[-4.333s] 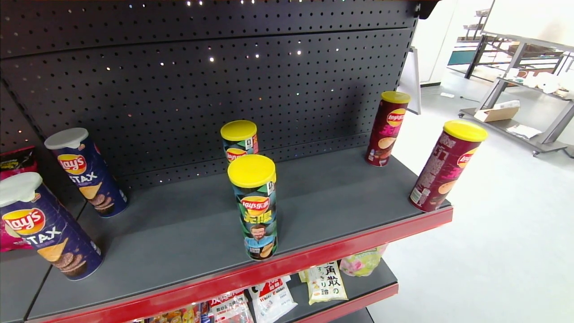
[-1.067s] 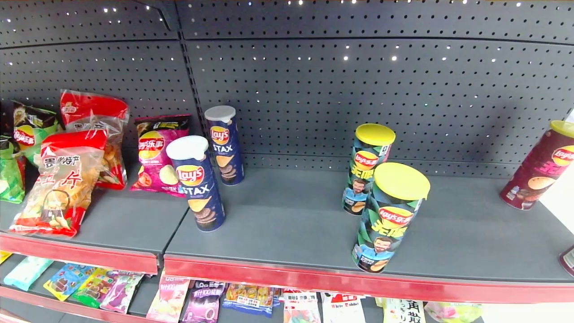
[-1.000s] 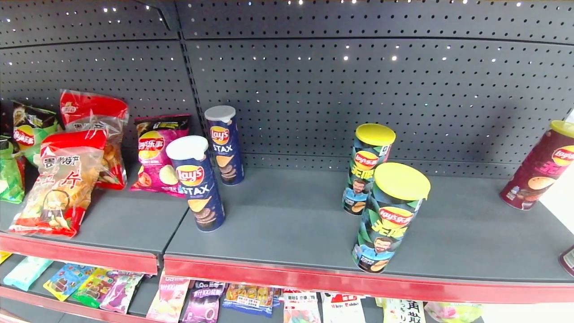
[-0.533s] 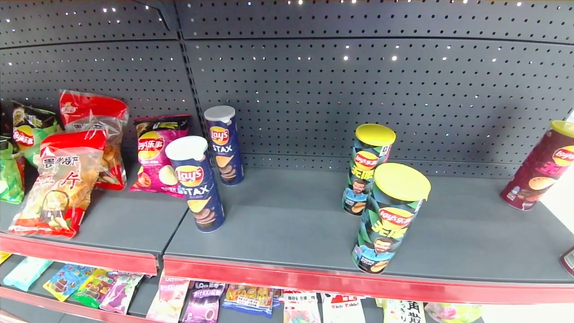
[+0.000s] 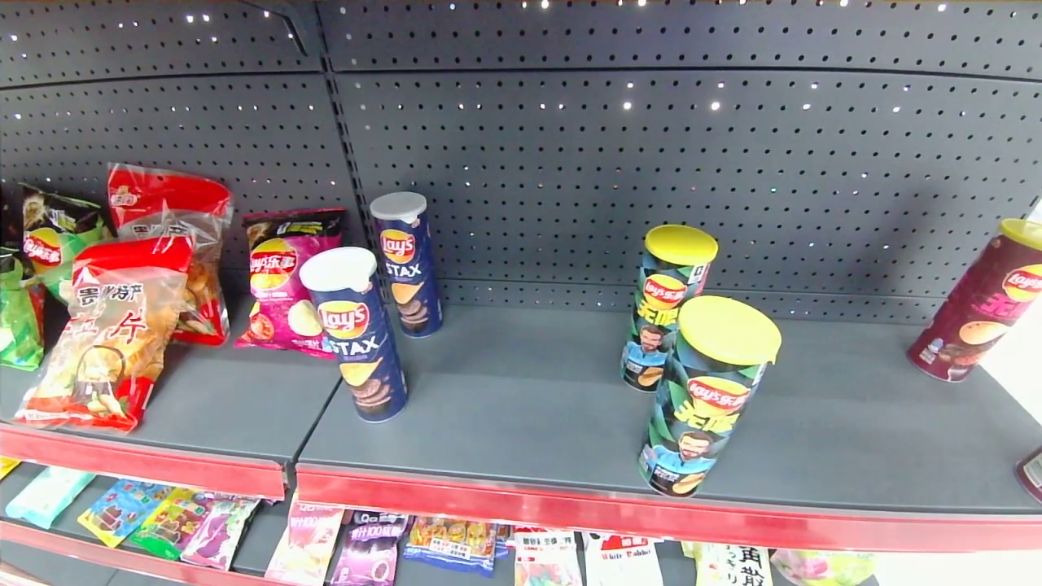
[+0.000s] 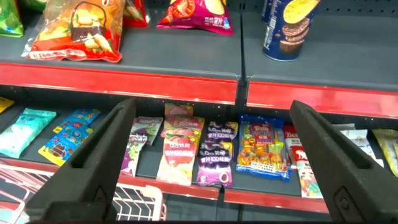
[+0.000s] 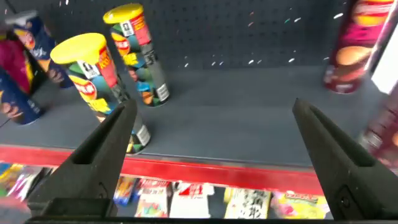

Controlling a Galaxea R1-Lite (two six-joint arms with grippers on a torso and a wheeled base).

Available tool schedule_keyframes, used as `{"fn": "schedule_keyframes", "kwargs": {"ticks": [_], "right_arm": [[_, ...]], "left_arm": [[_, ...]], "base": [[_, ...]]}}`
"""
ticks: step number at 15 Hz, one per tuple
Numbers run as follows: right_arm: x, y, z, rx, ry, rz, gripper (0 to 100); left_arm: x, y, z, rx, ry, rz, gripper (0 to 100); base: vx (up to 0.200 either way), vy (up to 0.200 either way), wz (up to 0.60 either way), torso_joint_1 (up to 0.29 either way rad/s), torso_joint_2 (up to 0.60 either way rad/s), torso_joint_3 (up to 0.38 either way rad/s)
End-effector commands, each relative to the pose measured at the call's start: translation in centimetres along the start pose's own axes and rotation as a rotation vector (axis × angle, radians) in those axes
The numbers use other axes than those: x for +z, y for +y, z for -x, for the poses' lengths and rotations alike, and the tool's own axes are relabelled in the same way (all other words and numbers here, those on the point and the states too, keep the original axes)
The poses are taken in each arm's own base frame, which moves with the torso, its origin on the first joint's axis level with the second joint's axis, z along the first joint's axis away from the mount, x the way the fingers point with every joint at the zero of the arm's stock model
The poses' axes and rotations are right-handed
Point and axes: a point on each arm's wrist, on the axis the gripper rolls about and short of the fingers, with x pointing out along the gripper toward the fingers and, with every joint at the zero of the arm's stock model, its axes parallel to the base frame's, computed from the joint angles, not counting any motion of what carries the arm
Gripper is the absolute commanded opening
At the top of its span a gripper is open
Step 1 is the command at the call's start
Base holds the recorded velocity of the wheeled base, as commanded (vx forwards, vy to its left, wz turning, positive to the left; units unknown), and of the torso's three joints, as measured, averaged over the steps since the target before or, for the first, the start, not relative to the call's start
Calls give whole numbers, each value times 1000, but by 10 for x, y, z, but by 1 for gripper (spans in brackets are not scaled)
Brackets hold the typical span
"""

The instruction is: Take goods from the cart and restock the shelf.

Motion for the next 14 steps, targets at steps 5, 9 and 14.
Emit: {"fn": "schedule_keyframes", "kwargs": {"ticks": [5,9,14], "right_arm": [[-23,17,-117,74,550,48,100],[-46,26,-156,15,641,103,100],[-56,26,-166,-13,674,114,100]], "left_arm": [[0,0,0,1,2,0,100],[0,0,0,1,2,0,100],[0,0,0,1,2,0,100]], "base": [[0,0,0,0,0,0],[0,0,0,0,0,0],[0,0,0,0,0,0]]}}
